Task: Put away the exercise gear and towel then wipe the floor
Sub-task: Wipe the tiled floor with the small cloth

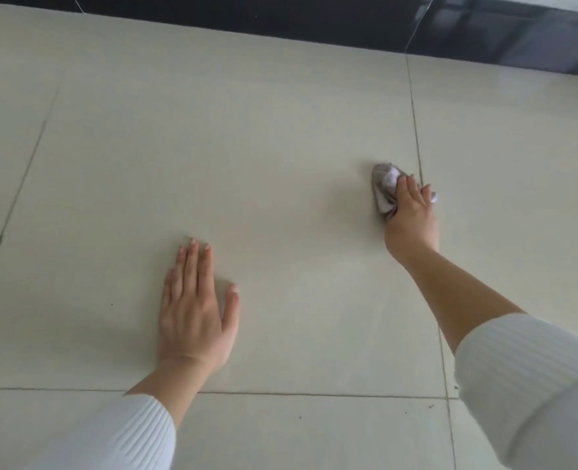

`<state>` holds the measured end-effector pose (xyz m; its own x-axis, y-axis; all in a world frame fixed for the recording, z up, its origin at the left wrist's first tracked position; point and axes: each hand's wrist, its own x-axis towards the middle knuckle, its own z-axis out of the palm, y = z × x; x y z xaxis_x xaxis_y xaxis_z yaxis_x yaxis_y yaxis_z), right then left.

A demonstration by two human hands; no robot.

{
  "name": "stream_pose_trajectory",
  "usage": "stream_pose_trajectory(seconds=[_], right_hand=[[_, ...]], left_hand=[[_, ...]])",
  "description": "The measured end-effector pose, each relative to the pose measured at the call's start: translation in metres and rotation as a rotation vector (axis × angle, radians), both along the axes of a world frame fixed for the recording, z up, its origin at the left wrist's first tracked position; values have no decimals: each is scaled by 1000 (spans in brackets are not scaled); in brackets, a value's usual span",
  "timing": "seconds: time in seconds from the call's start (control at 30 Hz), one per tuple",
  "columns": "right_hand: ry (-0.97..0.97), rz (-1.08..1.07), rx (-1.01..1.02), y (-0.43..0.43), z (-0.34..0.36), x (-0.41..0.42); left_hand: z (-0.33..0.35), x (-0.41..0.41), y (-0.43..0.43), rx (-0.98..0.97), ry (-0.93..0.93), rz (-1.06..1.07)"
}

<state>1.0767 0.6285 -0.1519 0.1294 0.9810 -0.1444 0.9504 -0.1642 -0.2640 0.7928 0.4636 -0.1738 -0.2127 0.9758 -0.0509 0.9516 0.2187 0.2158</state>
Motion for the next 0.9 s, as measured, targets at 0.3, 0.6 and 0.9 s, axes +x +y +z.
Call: stream_pose_trajectory(seconds=[0.3,0.6,0.9], right_hand=[[181,794,160,-102,-15,-87],[172,771,147,-37,-8,-4],[22,198,91,104,-11,-60]], left_hand=[[0,0,1,-20,-16,4],[6,1,0,-54,-12,0],[7,1,-1,-65,-13,1]])
